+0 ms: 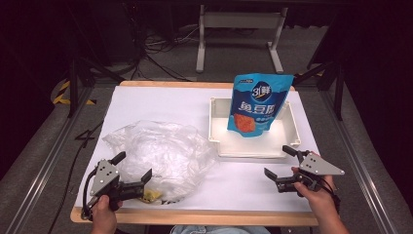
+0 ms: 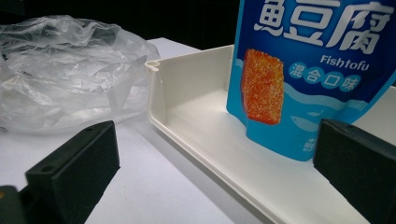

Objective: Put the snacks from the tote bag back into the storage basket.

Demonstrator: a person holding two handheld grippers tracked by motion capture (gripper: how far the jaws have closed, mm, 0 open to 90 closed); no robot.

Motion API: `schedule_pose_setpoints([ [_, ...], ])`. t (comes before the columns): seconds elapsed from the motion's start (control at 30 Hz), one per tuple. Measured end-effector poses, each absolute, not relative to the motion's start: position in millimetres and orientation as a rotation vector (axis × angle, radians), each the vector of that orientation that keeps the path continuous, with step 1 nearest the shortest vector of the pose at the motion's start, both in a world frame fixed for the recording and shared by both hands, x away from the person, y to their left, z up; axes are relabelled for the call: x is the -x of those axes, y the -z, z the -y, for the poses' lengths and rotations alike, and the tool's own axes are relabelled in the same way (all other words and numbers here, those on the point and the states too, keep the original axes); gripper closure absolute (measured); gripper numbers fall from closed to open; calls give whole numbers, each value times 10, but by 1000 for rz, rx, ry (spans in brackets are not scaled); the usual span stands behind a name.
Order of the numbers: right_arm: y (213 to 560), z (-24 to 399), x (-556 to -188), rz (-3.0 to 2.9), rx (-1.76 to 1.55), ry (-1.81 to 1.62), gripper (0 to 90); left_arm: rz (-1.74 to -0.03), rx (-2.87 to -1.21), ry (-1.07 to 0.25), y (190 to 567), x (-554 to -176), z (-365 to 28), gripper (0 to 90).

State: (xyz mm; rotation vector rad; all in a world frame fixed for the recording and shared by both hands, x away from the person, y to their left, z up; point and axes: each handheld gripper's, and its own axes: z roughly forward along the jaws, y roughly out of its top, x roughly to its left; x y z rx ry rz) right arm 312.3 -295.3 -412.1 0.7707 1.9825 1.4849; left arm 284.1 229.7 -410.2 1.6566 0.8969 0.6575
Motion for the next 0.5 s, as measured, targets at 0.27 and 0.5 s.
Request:
schedule_pose_setpoints([
  [0.27, 4230, 2924, -3140, -1995, -753, -1479, 11, -903, -1646, -652, 4117, -2851, -2299, 2],
  [0.5, 4215, 2911, -3124, -1978, -728, -1479, 11, -898, -1645, -646, 4120, -2854, -2303, 2],
])
